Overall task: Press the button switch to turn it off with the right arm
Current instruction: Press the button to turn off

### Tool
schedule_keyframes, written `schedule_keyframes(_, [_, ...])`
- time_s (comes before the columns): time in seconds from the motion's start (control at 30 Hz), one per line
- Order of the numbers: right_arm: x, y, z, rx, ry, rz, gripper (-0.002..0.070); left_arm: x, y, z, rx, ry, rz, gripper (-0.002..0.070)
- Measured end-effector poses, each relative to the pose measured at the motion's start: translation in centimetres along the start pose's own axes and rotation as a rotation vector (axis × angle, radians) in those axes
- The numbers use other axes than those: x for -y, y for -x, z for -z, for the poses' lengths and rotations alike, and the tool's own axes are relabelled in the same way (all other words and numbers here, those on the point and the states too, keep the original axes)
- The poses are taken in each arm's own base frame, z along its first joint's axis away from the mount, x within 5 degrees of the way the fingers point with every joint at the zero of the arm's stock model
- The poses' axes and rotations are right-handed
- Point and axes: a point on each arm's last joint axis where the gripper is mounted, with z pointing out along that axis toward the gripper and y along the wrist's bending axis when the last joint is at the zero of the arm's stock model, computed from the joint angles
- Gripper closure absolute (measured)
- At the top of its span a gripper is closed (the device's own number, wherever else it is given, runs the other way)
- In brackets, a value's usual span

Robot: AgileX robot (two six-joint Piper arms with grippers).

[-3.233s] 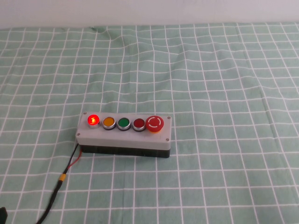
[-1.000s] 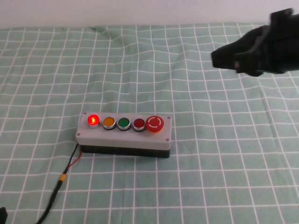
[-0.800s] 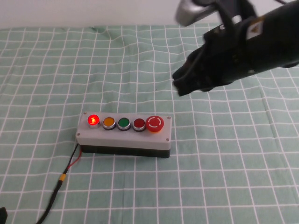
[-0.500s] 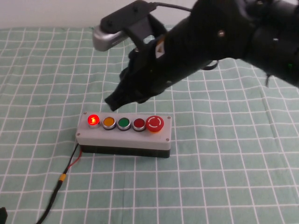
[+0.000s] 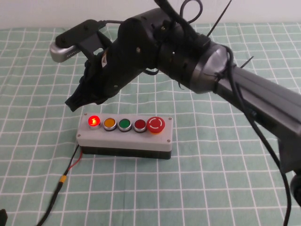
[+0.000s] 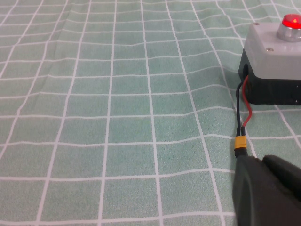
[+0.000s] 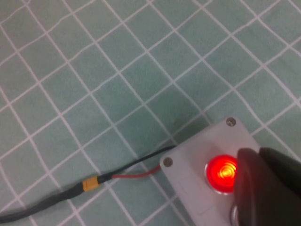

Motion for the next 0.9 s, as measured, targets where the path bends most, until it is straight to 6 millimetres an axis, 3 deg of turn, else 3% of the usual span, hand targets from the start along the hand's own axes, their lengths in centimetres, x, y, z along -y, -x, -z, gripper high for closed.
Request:
schedule_keyframes(0.13, [0.3, -0.2, -2.2, -0.015, 0.000, -0.001, 0.0692, 0.0, 0.0, 0.0, 0.000, 0.000, 0.000, 0.0678])
schedule_keyframes(0.37, [0.8, -2.3, -6.4, -0.110, 0.001, -0.011, 0.0692, 0.0, 0.0, 0.0, 0.000, 0.000, 0.000, 0.0678])
schedule_keyframes(0.53, [0.8, -2.3, -6.8, -0.101, 0.002, -0.012, 0.0692, 0.0, 0.0, 0.0, 0.000, 0.000, 0.000, 0.0678])
schedule_keyframes(0.63, [0.8, -2.0, -6.5, -0.101, 0.000, -0.008, 0.0692, 0.0, 0.0, 0.0, 0.000, 0.000, 0.000, 0.0678])
schedule_keyframes(0.73, [0.7, -1.1, -4.8, -0.089, -0.016, 0.008, 0.0692, 0.0, 0.0, 0.0, 0.000, 0.000, 0.000, 0.0678])
schedule_keyframes(0.8, [0.7, 0.1, -2.9, -0.058, -0.035, 0.012, 0.0692, 0.0, 0.0, 0.0, 0.000, 0.000, 0.000, 0.0678])
schedule_keyframes(0.9, [0.5, 2.1, 1.6, 0.018, -0.076, 0.037, 0.0692, 0.0, 0.0, 0.0, 0.000, 0.000, 0.000, 0.0678])
